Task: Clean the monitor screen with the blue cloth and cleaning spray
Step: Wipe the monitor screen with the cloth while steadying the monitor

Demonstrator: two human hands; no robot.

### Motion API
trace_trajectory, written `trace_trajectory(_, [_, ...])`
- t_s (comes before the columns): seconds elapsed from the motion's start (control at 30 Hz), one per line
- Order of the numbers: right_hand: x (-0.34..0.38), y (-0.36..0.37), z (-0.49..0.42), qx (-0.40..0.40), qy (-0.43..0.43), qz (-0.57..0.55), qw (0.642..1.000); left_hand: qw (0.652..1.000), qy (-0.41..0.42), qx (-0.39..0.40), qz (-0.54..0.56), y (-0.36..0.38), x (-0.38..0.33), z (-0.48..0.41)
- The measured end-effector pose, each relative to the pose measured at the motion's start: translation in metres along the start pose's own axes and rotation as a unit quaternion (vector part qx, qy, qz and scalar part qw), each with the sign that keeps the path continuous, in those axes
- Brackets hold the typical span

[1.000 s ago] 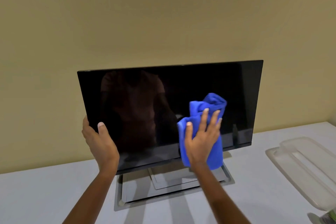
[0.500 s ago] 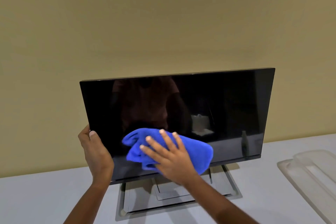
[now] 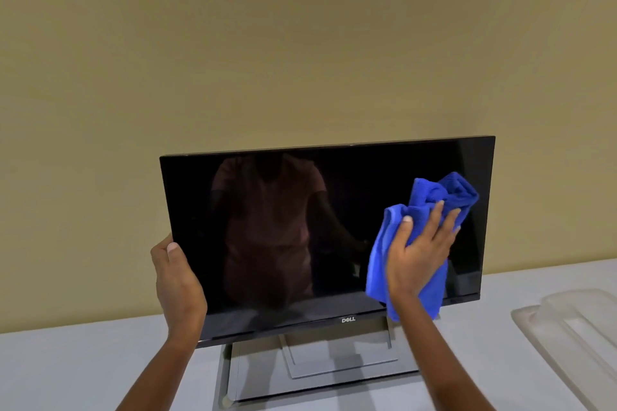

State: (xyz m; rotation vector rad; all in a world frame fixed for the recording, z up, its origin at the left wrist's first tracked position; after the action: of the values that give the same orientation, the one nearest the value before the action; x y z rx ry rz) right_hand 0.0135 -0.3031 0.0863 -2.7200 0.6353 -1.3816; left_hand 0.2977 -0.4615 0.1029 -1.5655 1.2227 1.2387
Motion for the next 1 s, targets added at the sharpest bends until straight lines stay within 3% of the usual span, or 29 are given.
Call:
trace_trajectory(0.13, [0.043,0.016,0.050,0.048,-0.115,0.022,0.992,1.000,-0.001,0.006,-0.007,0.001,-0.003,-0.004])
trace_trajectory(0.33, [0.084,0.030,0.125,0.142,-0.304,0.039,0.941,1.000,0.018,-0.002,-0.006,0.000,-0.005,-0.004])
trace_trajectory(0.63, [0.064,0.023,0.103,0.137,-0.439,0.028,0.888,0.997,0.074,-0.008,-0.019,-0.006,0.004,-0.021])
trace_trajectory(0.73, [0.050,0.019,0.084,0.130,-0.419,0.043,0.898,0.996,0.086,-0.006,-0.018,-0.006,0.006,-0.023])
trace_trajectory(0.83, [0.025,0.011,0.057,0.101,-0.348,0.061,0.930,0.995,0.094,-0.007,-0.017,-0.007,0.008,-0.025])
trace_trajectory(1.0, [-0.026,-0.011,0.012,0.036,-0.077,0.028,0.996,0.995,0.096,-0.011,-0.011,-0.009,0.012,-0.026])
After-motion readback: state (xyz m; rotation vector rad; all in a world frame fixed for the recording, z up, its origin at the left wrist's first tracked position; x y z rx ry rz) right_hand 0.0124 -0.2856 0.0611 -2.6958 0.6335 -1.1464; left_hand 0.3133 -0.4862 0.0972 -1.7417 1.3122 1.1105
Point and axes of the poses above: each hand's wrist, its own z-axis away from the middle knuckle, its own y-axis out of the palm, x = y × z, the point moved 4 cm from there along -z, towards the middle knuckle, and after that the axes turned 10 degrees about -x, right-handed, at the moved point
